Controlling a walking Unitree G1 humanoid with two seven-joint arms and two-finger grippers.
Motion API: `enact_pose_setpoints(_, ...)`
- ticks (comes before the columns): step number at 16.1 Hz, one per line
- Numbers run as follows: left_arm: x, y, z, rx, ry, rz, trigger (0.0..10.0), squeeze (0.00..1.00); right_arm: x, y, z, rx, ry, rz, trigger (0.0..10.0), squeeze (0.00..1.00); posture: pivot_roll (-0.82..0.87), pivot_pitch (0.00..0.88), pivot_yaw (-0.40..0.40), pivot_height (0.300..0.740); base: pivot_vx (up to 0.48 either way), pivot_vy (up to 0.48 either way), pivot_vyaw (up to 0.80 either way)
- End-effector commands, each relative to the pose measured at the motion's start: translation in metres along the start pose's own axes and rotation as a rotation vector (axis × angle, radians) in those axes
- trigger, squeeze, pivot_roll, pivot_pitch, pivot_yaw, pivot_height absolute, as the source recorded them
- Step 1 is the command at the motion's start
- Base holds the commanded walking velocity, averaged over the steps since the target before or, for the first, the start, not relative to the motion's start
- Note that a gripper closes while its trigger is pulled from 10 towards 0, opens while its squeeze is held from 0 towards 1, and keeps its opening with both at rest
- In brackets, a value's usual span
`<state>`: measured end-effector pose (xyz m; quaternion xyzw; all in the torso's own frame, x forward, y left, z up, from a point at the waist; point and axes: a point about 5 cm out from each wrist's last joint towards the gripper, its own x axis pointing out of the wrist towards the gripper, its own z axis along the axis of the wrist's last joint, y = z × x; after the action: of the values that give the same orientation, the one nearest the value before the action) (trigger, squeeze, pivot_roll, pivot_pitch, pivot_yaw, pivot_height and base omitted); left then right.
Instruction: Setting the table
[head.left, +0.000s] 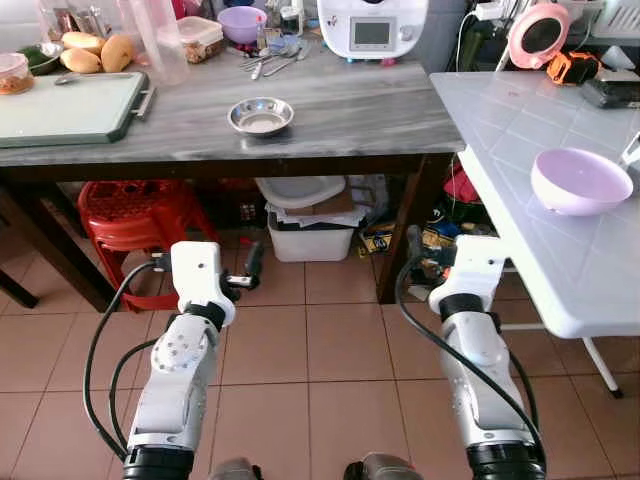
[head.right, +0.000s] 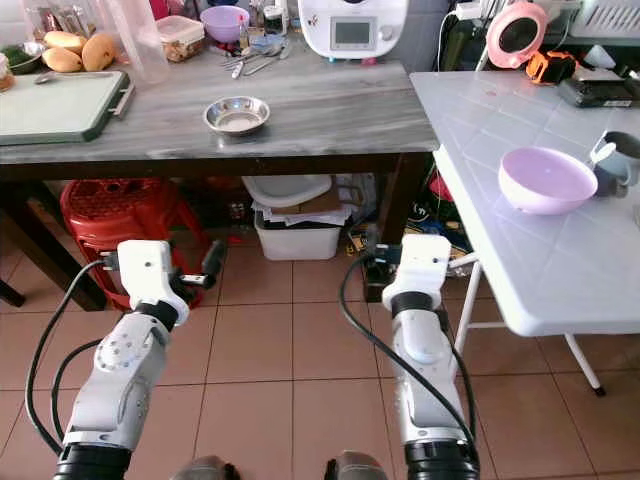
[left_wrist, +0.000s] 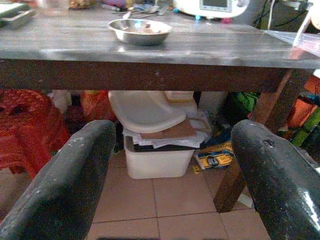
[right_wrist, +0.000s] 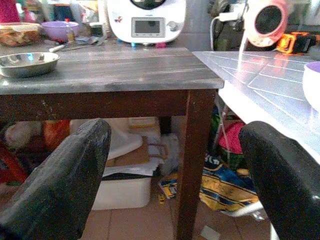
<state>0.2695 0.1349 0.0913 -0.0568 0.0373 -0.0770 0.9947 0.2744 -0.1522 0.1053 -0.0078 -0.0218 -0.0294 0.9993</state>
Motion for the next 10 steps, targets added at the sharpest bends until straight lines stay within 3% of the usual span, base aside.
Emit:
enact_pose_setpoints(1, 0.003, -0.009, 0.006, 0.001, -0.02, -0.021, 10.0, 0.0, 0.001, -0.001, 0.006, -0.006, -0.028, 0.004, 10.0, 0.0, -0.01, 0.0, 0.043, 0.74, 0.0, -0.379, 0.0)
enact_pose_setpoints(5, 0.003, -0.01, 0.007, 0.005, -0.026, -0.009, 10.0, 0.0, 0.001, -0.001, 0.009, -0.008, -0.04, 0.015, 10.0, 0.0, -0.01, 0.0, 0.046, 0.74, 0.0, -0.398, 0.0)
enact_pose_setpoints(10, 0.0, 0.003, 0.009, 0.015, -0.042, 0.08, 10.0, 0.0, -0.001, 0.004, 0.017, -0.01, -0.072, 0.039, 10.0, 0.0, -0.01, 0.0, 0.046, 0.74, 0.0, -0.4, 0.0)
